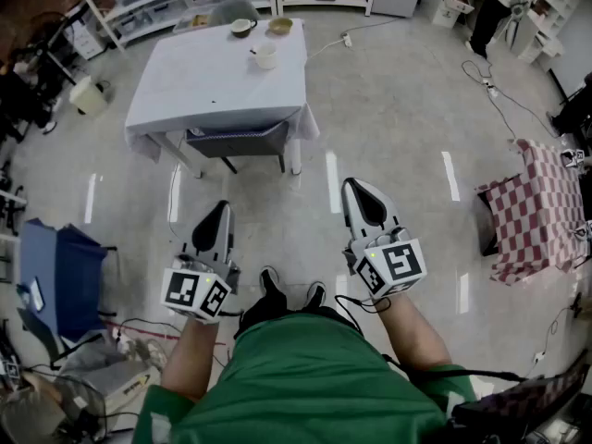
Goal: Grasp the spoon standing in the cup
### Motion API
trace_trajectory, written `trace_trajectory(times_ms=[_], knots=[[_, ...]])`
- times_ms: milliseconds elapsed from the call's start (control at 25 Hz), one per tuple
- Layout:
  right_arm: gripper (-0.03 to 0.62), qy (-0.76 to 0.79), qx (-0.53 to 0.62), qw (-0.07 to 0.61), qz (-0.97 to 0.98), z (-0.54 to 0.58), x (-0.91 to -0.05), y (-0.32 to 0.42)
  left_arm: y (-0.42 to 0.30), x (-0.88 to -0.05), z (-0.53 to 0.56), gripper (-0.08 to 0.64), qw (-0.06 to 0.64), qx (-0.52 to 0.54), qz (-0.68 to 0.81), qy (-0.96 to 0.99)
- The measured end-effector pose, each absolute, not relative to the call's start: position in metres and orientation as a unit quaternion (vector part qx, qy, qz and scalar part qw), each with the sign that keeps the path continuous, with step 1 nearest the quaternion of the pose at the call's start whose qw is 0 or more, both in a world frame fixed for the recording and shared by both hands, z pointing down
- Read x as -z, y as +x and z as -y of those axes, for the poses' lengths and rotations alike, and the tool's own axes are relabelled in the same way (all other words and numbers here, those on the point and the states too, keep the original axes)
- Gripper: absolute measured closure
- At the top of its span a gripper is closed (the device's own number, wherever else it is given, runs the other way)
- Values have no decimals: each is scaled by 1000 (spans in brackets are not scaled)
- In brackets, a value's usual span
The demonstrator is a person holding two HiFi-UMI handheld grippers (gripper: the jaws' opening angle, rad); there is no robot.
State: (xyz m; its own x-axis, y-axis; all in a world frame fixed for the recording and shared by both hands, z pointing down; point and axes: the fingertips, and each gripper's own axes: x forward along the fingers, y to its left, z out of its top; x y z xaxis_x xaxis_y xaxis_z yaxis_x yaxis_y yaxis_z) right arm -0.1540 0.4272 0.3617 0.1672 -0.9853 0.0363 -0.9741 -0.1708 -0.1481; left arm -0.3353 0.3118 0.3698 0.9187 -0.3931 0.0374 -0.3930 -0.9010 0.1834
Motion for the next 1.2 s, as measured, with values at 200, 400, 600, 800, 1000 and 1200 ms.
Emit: trace_trajectory(times_ms=[200,400,600,800,1000,1200], knots=[[571,-764,67,39,-640,-422,-371,-164,-346,-382,-303,538,103,-1,203,974],[571,-770,71,43,-633,-404,-360,-172,-349,-368,-279,538,102,10,189,977],[571,-782,58,50,-619,-382,-342,-179,-353,-349,-248,538,89,29,172,981],[571,-797,44,36,-601,-360,-329,-186,-368,-344,-211,538,91,47,170,980],[571,-812,46,28,-582,-334,-326,-196,-386,-349,-172,538,104,57,169,978],[571,-822,64,17,-565,-330,-346,-189,-380,-368,-156,538,119,56,165,978]])
